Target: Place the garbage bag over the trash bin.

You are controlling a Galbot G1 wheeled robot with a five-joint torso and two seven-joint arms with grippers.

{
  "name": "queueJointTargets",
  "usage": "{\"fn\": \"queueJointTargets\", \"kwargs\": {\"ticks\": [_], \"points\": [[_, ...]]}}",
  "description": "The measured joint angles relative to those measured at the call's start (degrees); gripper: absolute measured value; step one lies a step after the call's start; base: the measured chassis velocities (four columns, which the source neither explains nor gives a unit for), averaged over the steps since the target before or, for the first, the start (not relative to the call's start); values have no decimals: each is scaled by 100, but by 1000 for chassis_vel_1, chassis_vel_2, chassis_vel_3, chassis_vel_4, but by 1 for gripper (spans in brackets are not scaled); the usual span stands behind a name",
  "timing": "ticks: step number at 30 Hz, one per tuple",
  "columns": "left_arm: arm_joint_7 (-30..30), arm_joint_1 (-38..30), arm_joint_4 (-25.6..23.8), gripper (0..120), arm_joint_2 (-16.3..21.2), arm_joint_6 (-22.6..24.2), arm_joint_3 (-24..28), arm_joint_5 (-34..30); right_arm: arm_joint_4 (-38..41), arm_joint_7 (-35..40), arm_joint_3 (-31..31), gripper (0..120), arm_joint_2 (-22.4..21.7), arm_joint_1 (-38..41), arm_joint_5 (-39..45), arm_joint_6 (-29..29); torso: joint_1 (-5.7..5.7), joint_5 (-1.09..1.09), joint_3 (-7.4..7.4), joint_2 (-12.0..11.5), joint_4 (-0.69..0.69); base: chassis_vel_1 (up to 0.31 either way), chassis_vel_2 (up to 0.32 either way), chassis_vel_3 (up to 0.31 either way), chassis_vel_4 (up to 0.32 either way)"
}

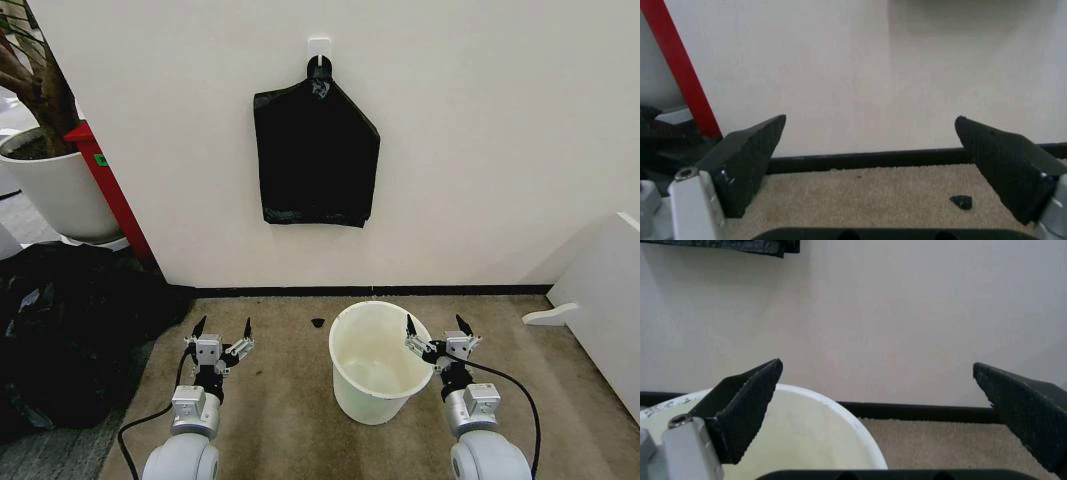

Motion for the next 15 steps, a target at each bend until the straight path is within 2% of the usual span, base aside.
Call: {"fn": "queueJointTargets", "kwargs": {"ticks": [15], "points": [[0,0,0,100,0,0,0,0,0,0,0,100,0,0,0,0,0,0,0,0,0,0,0,0,0]]}}
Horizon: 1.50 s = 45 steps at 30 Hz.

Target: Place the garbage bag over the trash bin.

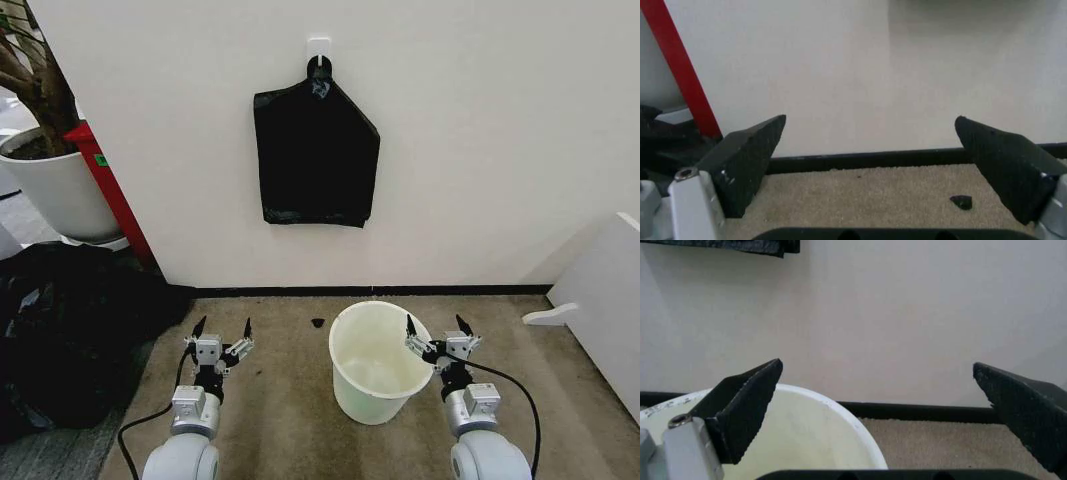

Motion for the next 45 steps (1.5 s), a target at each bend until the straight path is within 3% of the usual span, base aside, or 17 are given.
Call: {"fn": "queueJointTargets", "kwargs": {"ticks": [17,30,39,45], "points": [[0,0,0,100,0,0,0,0,40,1,-1,100,11,-29,-2,0,0,0,0,0,0,0,0,0,0],[0,0,0,100,0,0,0,0,2165,140,-152,100,531,-1303,-275,333,0,0,0,0,0,0,0,0,0],[-8,17,-40,100,20,13,-1,-21,2472,166,-207,100,617,-1433,68,199,0,-1,0,2,0,0,0,0,0],[-199,275,-934,100,395,244,-60,-391,2416,152,-228,100,616,-1357,59,116,0,0,0,2,0,0,0,0,0]]}}
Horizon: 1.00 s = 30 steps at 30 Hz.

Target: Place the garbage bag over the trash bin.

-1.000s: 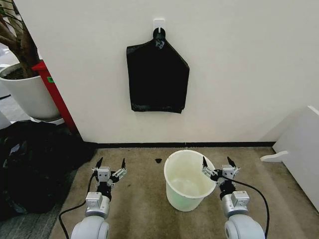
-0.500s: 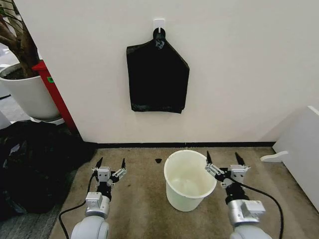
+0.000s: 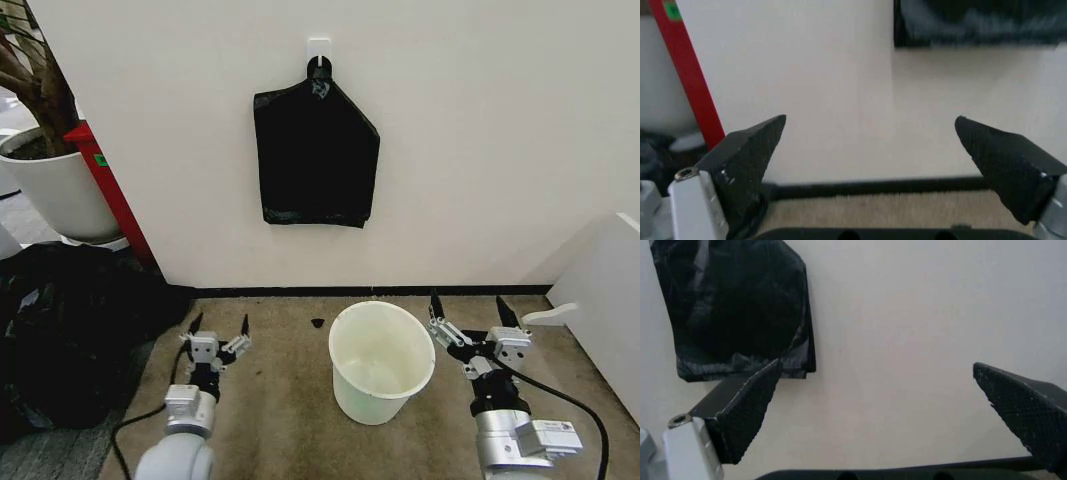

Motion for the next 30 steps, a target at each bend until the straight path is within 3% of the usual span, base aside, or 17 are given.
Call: {"fn": "queueJointTargets", "kwargs": {"ticks": [5,10,13,16,21,23,27,30], "points": [[-165,221,-766,100,322,206,-55,-324,-119,-172,44,100,-38,104,101,-182,0,0,0,0,-1,0,0,0,0],[-319,423,-1464,100,616,389,-102,-618,-164,-62,79,100,-285,466,800,-682,0,0,0,-1,0,0,0,0,0],[-426,572,-1945,100,834,527,-138,-835,-77,131,27,100,-503,895,1895,-1189,0,2,0,-1,0,0,0,0,0],[-445,593,-1990,100,858,551,-143,-863,-78,217,-101,100,-710,1166,2636,-1300,0,-1,1,-1,0,0,0,0,0],[-466,594,-1982,100,892,538,-158,-932,-313,848,-634,100,-1594,1990,3883,-1001,0,1,1,-2,1,0,0,0,0],[-554,554,-1888,100,1059,331,-245,-1249,-438,1178,-896,100,-1824,2375,4321,-892,0,0,1,-2,-1,0,0,0,0],[-748,447,-1694,100,1403,-152,-433,-1928,-671,1380,-1295,100,-1938,3108,5208,-833,0,1,1,-3,-1,0,0,0,0],[-810,413,-1607,100,1529,-387,-509,-2170,-1045,1440,-1663,100,-1645,3885,5647,-855,0,-1,1,-3,-1,0,0,0,0]]}}
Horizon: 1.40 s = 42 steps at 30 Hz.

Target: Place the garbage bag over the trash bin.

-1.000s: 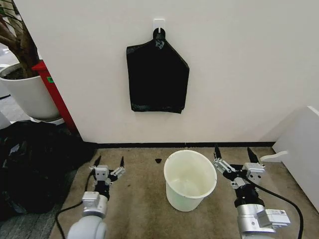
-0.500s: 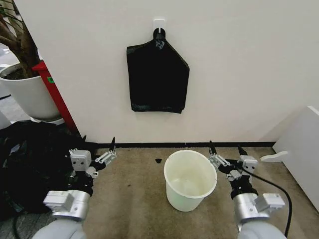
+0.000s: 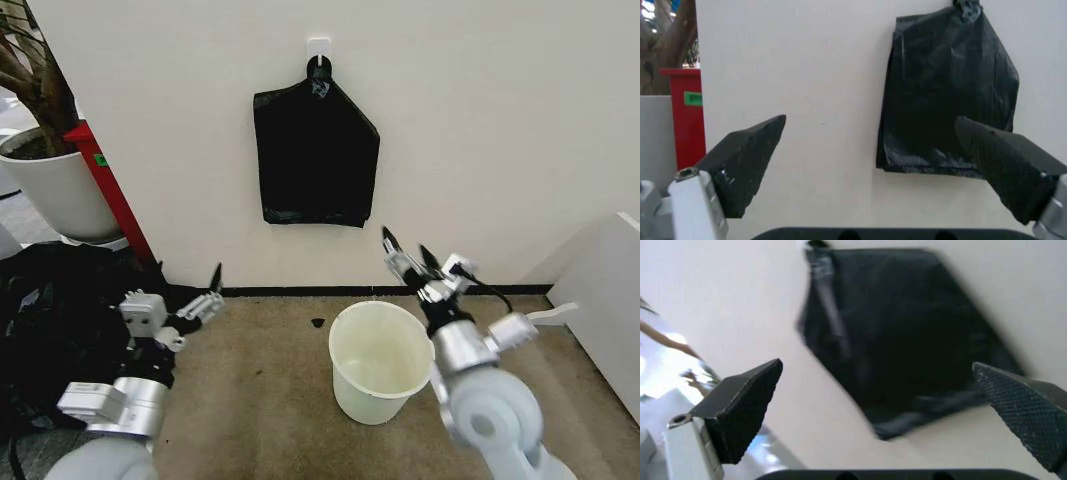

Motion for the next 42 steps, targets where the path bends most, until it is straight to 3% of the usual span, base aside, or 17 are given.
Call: {"fn": "queueJointTargets", "kwargs": {"ticks": [7,14,24,37,42], "points": [[249,123,220,100,-90,-332,-46,346,-886,584,-662,100,959,1454,834,-9,0,0,0,-1,1,0,0,0,0],[315,166,238,100,-203,-440,-48,573,-1869,1049,-774,100,1601,2942,1477,400,0,-2,-1,0,1,0,0,0,0],[334,237,102,100,-357,-482,-45,684,-3313,1031,-618,100,1647,4208,1417,809,0,2,0,0,1,0,0,0,0],[303,389,18,100,-470,-549,-43,909,-4296,846,-449,99,1685,4732,1344,799,0,2,-1,0,1,0,0,0,0],[273,439,-28,100,-485,-547,-82,922,-4393,764,-420,82,1677,4766,1336,759,0,2,-1,0,0,0,0,0,0]]}}
